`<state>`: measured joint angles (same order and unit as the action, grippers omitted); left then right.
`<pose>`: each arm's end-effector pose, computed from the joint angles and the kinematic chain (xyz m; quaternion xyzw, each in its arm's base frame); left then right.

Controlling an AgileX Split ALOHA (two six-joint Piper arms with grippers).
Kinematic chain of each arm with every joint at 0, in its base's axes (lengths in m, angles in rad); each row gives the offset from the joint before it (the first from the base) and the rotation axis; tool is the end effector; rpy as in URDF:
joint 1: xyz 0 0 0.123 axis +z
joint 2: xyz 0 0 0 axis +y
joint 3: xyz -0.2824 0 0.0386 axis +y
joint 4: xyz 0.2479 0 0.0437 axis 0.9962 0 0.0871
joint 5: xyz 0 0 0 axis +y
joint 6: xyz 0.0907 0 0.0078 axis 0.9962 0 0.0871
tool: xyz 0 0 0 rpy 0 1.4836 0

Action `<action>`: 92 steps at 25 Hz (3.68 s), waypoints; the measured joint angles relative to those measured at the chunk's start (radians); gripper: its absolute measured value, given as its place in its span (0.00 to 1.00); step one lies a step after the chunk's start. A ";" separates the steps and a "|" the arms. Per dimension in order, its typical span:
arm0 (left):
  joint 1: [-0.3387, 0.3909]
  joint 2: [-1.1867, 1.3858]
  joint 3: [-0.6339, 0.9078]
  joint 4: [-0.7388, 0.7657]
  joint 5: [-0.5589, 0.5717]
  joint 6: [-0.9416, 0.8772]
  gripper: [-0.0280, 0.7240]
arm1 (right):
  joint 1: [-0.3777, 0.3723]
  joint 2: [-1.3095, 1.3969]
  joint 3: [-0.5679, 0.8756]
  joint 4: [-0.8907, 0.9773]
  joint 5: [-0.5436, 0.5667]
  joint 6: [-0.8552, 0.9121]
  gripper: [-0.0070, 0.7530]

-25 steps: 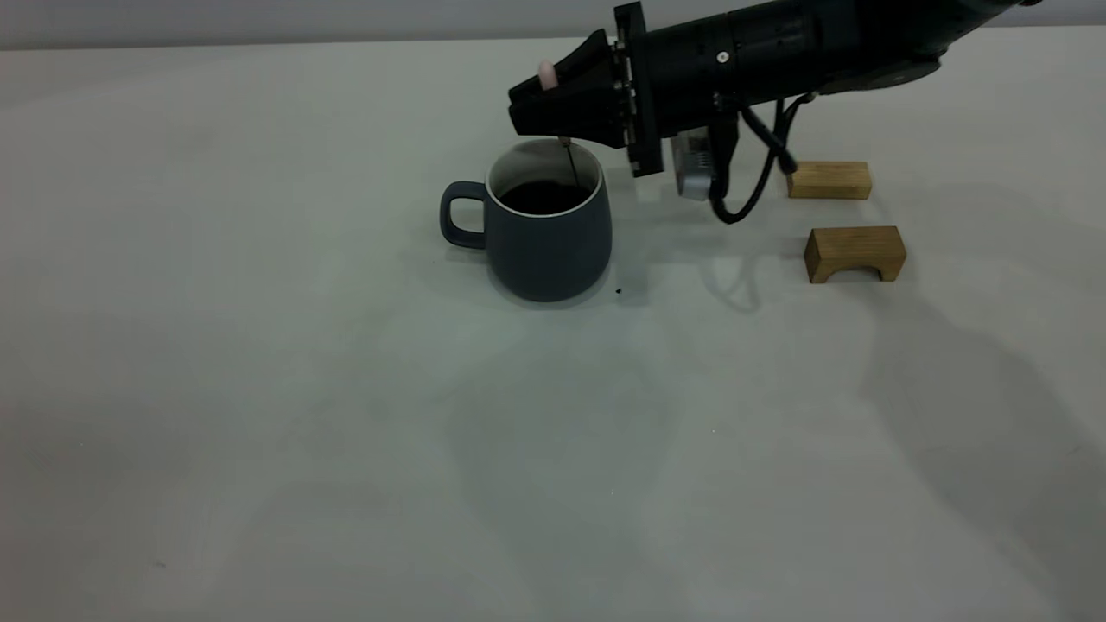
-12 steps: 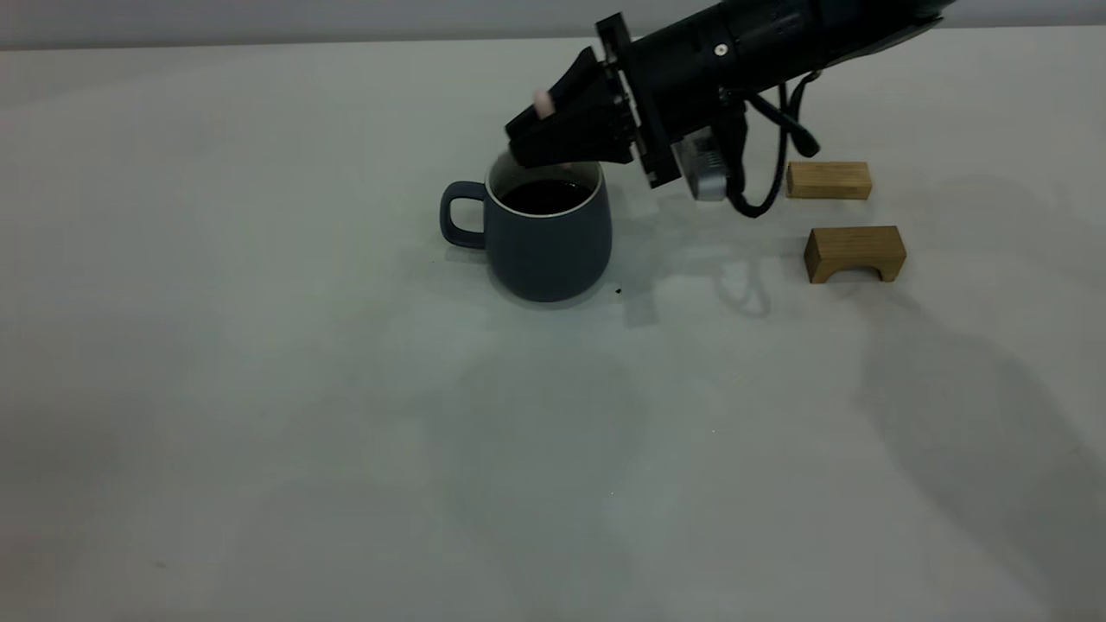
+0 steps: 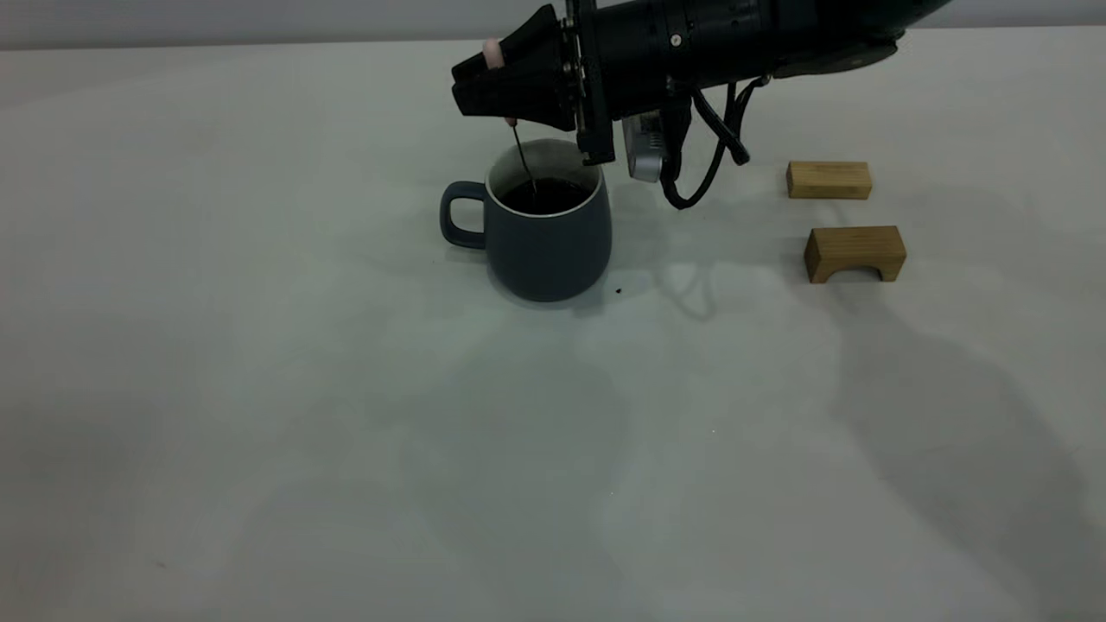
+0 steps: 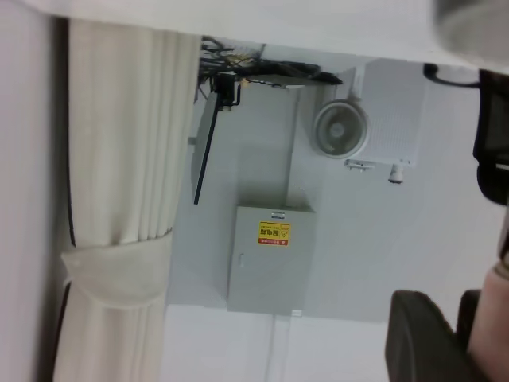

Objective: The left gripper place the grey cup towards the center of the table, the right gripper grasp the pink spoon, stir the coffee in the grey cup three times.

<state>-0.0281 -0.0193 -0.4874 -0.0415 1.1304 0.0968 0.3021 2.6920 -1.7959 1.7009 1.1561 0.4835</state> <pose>-0.0095 -0.0032 0.2681 0.0558 0.8673 -0.0037 0.4947 0.4462 0.2256 0.0257 -0.4885 -0.6051 -0.5190 0.3548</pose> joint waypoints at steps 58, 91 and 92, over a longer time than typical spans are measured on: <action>0.000 0.000 0.000 0.000 0.000 -0.001 0.73 | -0.050 -0.007 0.000 -0.341 0.011 -0.049 0.52; 0.000 0.000 0.000 -0.001 0.000 -0.001 0.73 | 0.070 -0.940 0.269 -1.924 0.065 -0.415 0.24; 0.000 0.000 0.000 -0.001 0.000 -0.001 0.73 | 0.070 -0.971 0.314 -1.924 0.065 -0.415 0.24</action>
<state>-0.0281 -0.0193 -0.4874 -0.0423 1.1304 0.0959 0.3722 1.7214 -1.4814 -0.2230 1.2207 0.0687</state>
